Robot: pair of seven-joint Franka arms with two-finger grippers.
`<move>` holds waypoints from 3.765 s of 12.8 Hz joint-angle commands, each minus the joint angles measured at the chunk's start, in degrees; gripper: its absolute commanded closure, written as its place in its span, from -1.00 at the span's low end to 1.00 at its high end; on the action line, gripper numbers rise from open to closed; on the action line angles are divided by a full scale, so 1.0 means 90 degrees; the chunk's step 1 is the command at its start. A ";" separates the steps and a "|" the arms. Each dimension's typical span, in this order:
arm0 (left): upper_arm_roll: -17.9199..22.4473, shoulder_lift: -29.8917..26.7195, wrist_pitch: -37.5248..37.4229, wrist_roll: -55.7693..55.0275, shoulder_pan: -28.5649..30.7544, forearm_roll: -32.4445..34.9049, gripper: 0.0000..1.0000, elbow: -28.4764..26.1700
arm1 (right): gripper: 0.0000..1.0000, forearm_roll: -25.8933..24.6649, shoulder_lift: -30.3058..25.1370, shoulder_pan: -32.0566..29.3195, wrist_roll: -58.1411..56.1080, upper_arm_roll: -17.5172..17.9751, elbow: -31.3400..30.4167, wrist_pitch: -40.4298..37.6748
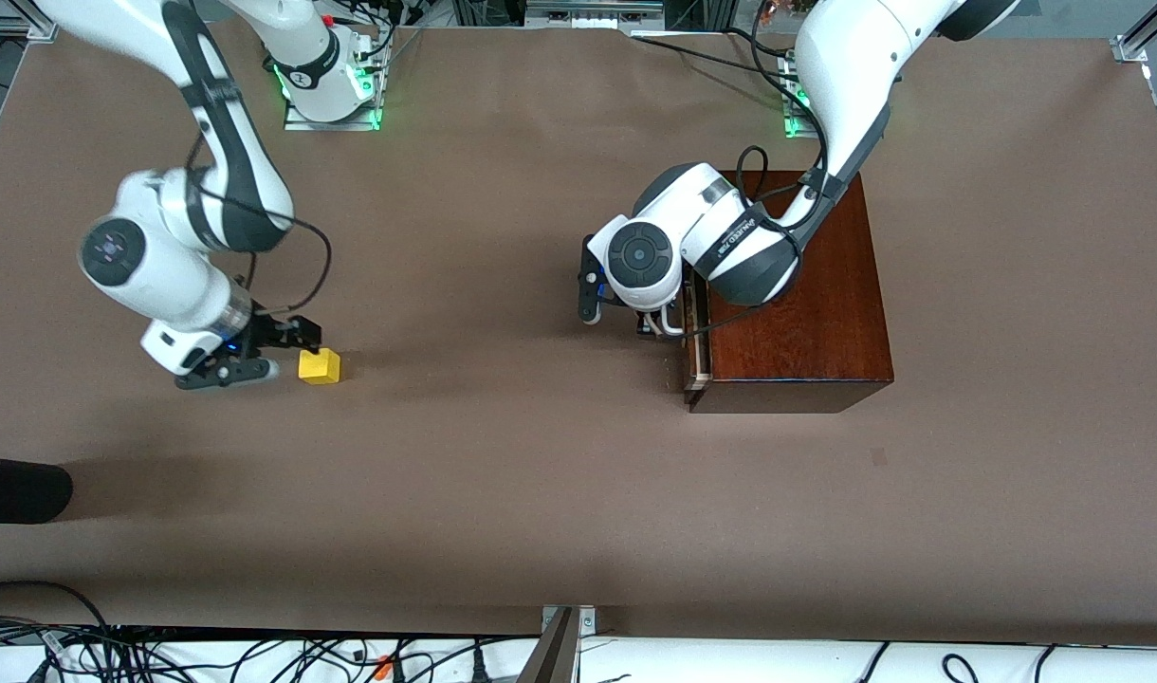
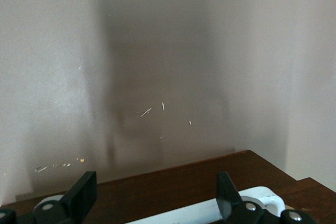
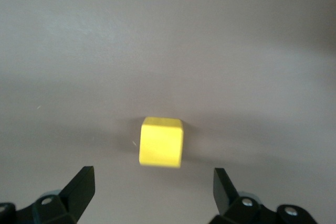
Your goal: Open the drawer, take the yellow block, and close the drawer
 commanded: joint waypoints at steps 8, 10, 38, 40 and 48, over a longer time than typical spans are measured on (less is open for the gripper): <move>-0.0032 -0.0173 -0.0270 0.0267 0.0227 0.0096 -1.00 0.0003 | -1.00 -0.0247 -0.1456 -0.0173 0.0123 0.0014 0.1848 -0.3400; -0.0071 -0.0299 -0.0260 -0.0141 0.0208 -0.0233 -1.00 0.0110 | -1.00 -0.0140 -0.1436 -0.0154 0.0406 -0.0035 0.2367 -0.4008; 0.2780 -0.4538 -0.1364 -0.5779 0.1653 -0.1281 -1.00 -0.1374 | -1.00 0.0085 -0.0616 -0.0173 0.0944 -0.0211 0.3228 -0.3844; 0.2780 -0.4538 -0.1364 -0.5779 0.1663 -0.1281 -1.00 -0.1373 | -1.00 0.0085 -0.0616 -0.0163 0.0954 -0.0211 0.3228 -0.3815; 0.2741 -0.4460 -0.1393 -0.5769 0.1663 -0.1203 -1.00 -0.1354 | -1.00 0.0095 -0.0607 -0.0163 0.0944 -0.0211 0.3228 -0.3805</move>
